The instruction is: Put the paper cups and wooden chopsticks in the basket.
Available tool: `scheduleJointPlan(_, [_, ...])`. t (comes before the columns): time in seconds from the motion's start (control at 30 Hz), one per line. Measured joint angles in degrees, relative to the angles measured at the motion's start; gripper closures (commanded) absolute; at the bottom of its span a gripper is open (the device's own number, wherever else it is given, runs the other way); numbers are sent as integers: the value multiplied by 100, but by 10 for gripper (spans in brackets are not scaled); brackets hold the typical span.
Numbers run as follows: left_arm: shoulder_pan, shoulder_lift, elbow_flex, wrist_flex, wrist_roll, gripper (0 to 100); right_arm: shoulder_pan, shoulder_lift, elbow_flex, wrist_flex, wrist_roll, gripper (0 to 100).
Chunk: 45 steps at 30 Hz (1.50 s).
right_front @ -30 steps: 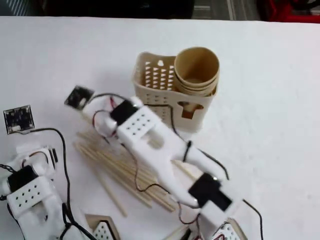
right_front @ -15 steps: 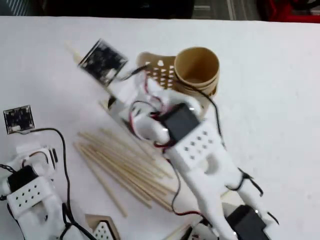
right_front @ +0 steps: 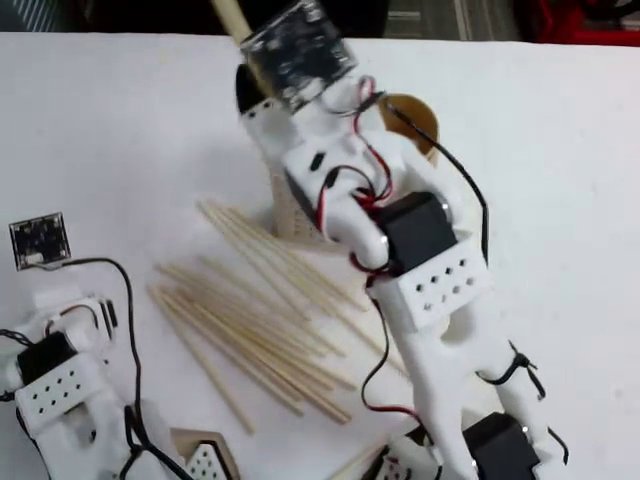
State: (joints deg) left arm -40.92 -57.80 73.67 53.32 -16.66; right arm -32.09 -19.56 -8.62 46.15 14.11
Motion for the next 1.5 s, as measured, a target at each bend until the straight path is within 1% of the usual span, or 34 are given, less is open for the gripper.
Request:
scheduleJointPlan(0.17, [0, 0, 35, -105, 0, 830, 369, 9, 1152, -1512, -290, 978])
scheduleJointPlan(0.3, [0, 0, 35, -123, 0, 830, 422, 9, 2259, -2752, -325, 978])
scheduleJointPlan(0.37, [0, 0, 35, -123, 0, 830, 422, 9, 2725, -3165, -325, 978])
scheduleJointPlan(0.57, [0, 0, 35, -123, 0, 830, 422, 18, 3745, -3780, -325, 975])
scheduleJointPlan(0.63, [0, 0, 35, -123, 0, 830, 422, 18, 3859, -3833, -325, 936])
scheduleJointPlan(0.73, [0, 0, 35, -123, 0, 830, 422, 18, 3877, -3851, -325, 832])
scheduleJointPlan(0.8, [0, 0, 35, -123, 0, 830, 422, 18, 3877, -3842, -325, 818])
scheduleJointPlan(0.87, [0, 0, 44, -123, 0, 829, 422, 9, 3824, -3596, -325, 836])
scheduleJointPlan(0.97, [0, 0, 44, -123, 0, 829, 422, -18, 3446, -2901, -325, 850])
scheduleJointPlan(1.23, [0, 0, 44, -123, 0, 828, 422, -879, 2180, -114, -325, 854])
scheduleJointPlan(1.4, [0, 0, 44, -123, 0, 828, 413, -1521, 2057, 1310, -325, 854])
scheduleJointPlan(1.5, [0, 0, 44, -123, 0, 828, 176, -1767, 2048, 2110, -325, 854])
